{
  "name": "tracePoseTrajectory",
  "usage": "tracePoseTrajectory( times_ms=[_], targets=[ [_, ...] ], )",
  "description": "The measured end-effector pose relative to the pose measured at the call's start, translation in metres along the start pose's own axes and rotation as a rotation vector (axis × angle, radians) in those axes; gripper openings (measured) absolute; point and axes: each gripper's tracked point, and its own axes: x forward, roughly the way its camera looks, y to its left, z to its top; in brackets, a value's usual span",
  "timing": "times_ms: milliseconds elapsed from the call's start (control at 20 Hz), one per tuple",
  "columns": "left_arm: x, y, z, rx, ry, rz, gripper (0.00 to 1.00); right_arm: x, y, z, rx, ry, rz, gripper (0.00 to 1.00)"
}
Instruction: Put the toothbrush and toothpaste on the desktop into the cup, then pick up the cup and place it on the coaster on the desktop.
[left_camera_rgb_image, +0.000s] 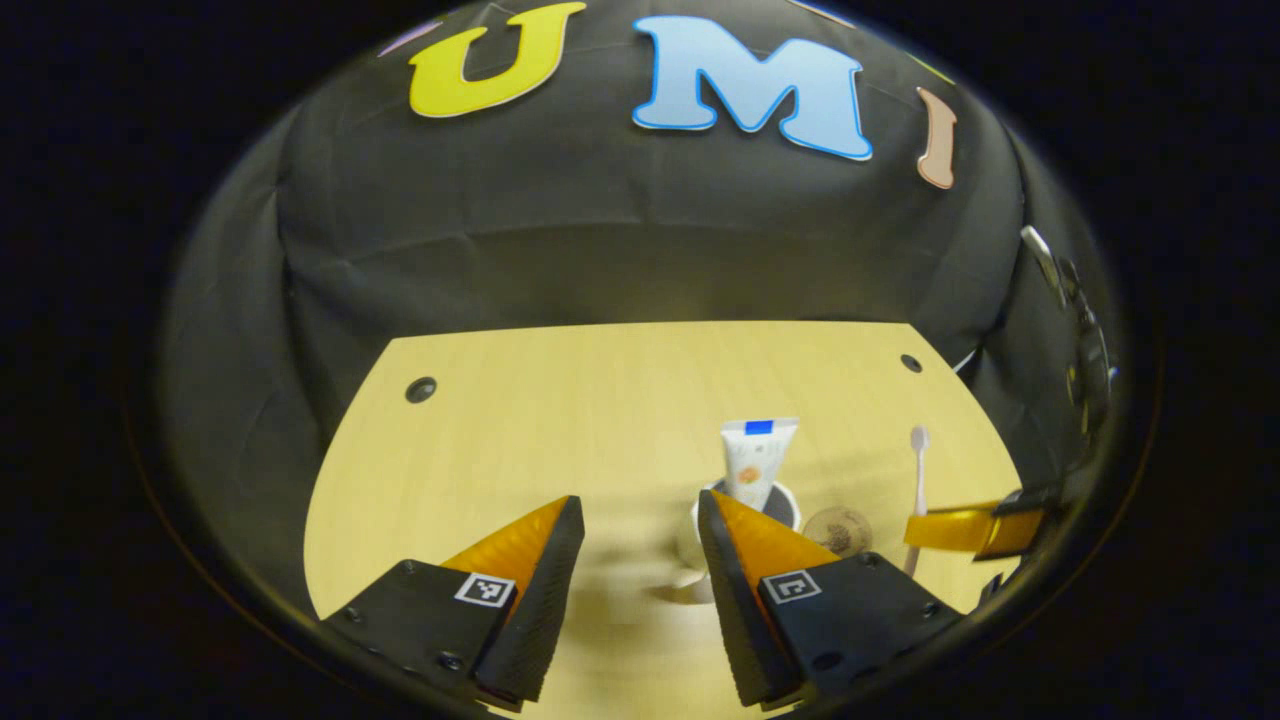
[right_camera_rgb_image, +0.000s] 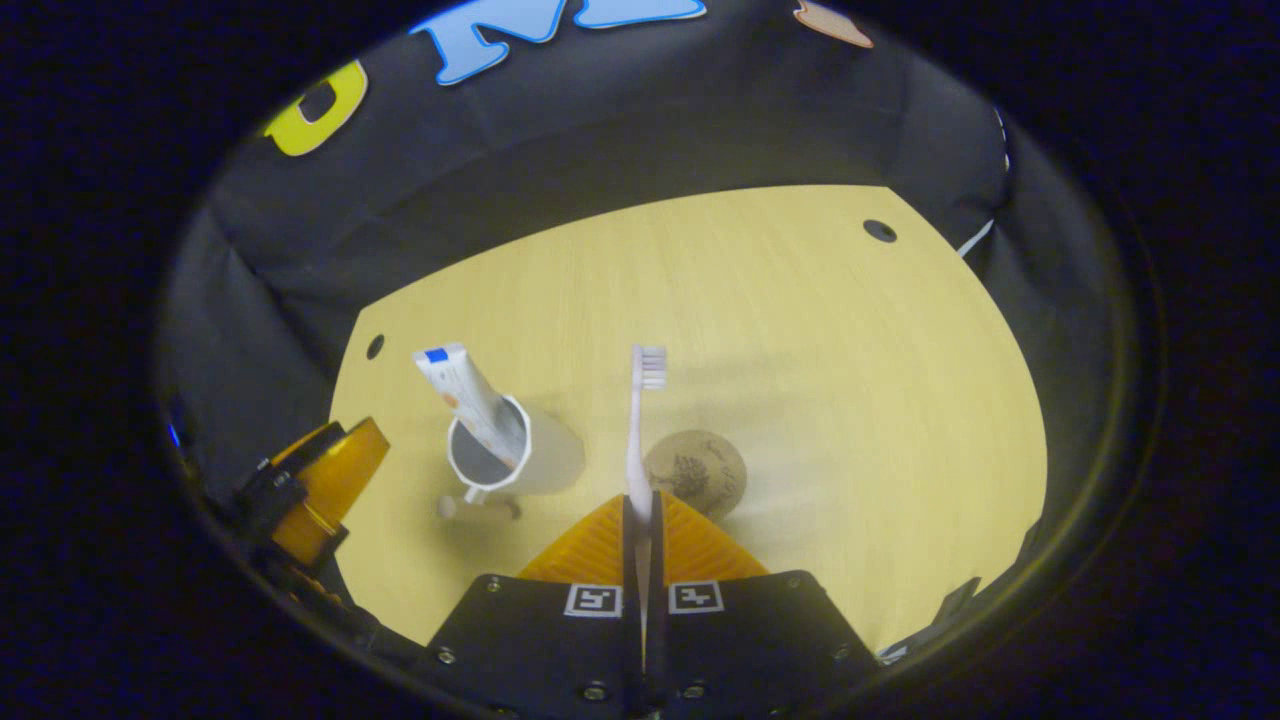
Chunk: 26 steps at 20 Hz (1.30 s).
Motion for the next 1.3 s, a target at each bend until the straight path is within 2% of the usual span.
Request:
tracePoseTrajectory(
  times_ms=[200, 500, 950, 1000, 1050, 1250, 1300],
  targets=[
    [-0.013, 0.045, -0.012, -0.024, 0.004, 0.042, 0.77, -0.002, 0.040, 0.037, 0.015, -0.073, 0.034, 0.03],
    [-0.036, 0.109, -0.034, -0.087, 0.015, 0.109, 0.77, 0.013, 0.070, 0.078, 0.039, -0.198, 0.027, 0.02],
    [-0.053, 0.154, -0.059, -0.141, 0.042, 0.171, 0.75, 0.040, 0.084, 0.084, 0.014, -0.297, 0.003, 0.04],
    [-0.054, 0.154, -0.059, -0.142, 0.043, 0.173, 0.77, 0.039, 0.090, 0.083, 0.014, -0.303, 0.033, 0.08],
    [-0.053, 0.153, -0.058, -0.143, 0.045, 0.172, 0.77, 0.038, 0.087, 0.080, 0.013, -0.311, 0.014, 0.29],
    [-0.048, 0.148, -0.057, -0.137, 0.041, 0.158, 0.77, 0.032, 0.083, 0.078, 0.032, -0.344, 0.006, 0.37],
    [-0.046, 0.146, -0.056, -0.133, 0.040, 0.153, 0.77, 0.029, 0.082, 0.079, 0.037, -0.350, 0.007, 0.31]
  ],
)
